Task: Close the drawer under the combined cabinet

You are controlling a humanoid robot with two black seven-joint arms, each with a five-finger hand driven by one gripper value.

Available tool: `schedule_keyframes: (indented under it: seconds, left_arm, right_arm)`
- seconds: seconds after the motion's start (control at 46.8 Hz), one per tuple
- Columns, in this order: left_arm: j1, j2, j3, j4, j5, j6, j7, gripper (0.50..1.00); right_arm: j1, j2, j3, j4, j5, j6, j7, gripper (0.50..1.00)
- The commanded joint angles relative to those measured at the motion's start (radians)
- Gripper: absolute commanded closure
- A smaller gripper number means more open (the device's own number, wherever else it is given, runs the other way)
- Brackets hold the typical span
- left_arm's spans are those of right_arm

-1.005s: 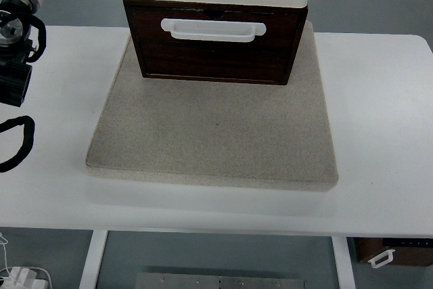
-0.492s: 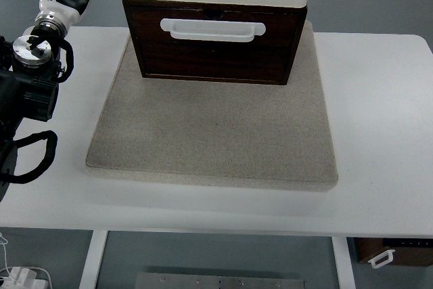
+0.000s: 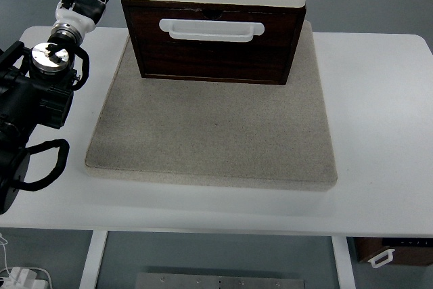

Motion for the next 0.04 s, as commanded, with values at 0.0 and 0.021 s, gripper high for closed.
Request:
schedule_keyframes:
  seconds: [0.0,0.021]
  left_arm:
    - [0.0,-0.003,0.002,0.0,0.003,0.0,-0.002,0.5]
    - [0.0,-0.004,0.003,0.001,0.006,0.0,-0.002,0.5]
  right_arm:
    - [-0.002,0.0,0.0,0.0,0.0,0.002,0.0,0.548]
    - [0.0,0.0,0.0,0.0,-0.002,0.003,0.0,0.548]
